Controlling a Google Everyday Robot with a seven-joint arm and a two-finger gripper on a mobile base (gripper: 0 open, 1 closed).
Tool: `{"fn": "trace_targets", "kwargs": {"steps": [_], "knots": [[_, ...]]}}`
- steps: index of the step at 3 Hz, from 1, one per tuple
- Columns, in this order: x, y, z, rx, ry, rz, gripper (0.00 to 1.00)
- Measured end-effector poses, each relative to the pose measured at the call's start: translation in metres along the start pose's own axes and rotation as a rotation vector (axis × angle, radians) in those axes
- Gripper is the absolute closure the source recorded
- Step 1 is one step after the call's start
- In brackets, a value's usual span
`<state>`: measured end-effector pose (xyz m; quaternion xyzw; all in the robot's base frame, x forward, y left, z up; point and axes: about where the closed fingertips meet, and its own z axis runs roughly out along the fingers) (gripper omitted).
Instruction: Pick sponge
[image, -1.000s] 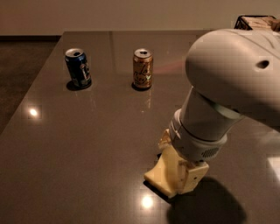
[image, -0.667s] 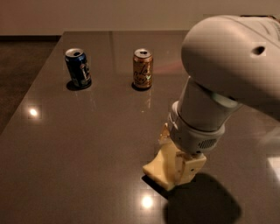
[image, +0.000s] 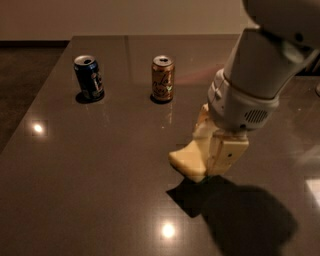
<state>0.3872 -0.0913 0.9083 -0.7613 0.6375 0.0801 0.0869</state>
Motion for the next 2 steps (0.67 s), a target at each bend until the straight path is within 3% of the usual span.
{"fn": "trace_targets", "kwargs": {"steps": [1,2], "knots": [[-0.0064,-0.0194,-0.0419,0.068,-0.081,0.050,1.00],[-0.0076,-0.0211,-0.0425,0.076,-0.083,0.049,1.00]]}}
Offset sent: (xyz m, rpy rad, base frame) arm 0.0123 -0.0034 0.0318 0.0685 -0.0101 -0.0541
